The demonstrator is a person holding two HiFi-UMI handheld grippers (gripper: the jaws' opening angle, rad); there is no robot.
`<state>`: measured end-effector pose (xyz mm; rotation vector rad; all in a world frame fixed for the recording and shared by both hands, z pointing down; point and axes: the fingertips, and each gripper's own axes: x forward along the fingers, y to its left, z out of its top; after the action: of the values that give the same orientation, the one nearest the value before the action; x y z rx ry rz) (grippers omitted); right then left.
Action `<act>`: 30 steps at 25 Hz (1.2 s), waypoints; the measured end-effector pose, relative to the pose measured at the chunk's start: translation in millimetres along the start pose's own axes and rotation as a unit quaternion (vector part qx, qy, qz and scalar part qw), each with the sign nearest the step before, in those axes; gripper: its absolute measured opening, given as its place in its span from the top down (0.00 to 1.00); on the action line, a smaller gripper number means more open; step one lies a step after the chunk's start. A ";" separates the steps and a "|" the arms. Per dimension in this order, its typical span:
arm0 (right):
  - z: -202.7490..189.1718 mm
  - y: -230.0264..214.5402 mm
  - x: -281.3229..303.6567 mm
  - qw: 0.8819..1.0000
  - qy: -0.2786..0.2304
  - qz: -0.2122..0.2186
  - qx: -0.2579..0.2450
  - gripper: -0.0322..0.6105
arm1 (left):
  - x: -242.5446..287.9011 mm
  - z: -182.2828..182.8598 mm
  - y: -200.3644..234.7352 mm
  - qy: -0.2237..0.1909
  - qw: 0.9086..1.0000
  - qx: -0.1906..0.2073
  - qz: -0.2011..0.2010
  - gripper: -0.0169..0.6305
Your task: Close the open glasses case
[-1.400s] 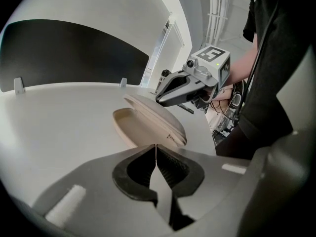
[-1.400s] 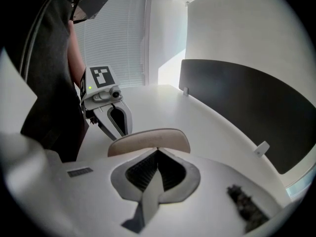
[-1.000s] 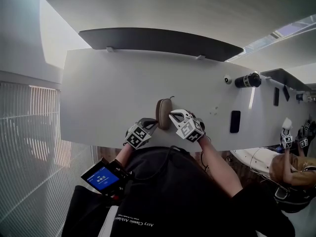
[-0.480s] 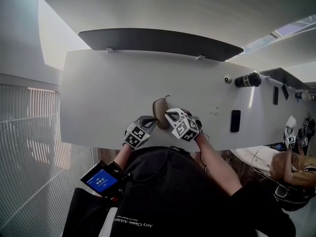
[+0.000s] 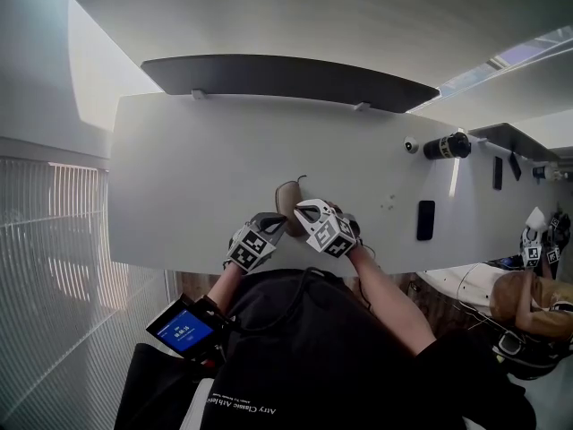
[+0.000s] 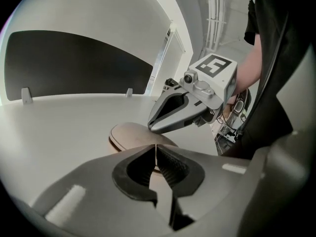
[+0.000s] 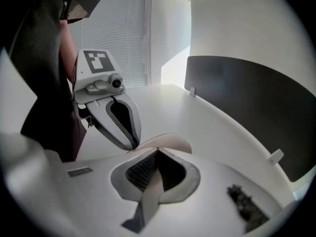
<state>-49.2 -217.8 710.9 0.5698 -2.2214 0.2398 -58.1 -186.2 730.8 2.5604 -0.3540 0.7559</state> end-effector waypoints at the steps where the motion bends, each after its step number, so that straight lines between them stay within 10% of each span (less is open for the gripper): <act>1: 0.2 0.2 0.3 1.000 -0.005 0.000 0.008 0.94 | 1.7 -1.8 -1.7 0.004 1.000 0.000 -0.002 0.95; 30: 2.2 -6.5 -0.4 0.985 -0.060 0.003 0.162 0.94 | 3.7 -5.3 0.7 0.022 0.999 -0.043 0.000 0.94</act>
<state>-47.4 -224.2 709.2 0.7695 -2.3154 0.5926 -57.7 -184.6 737.1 2.4595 -0.3657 0.7779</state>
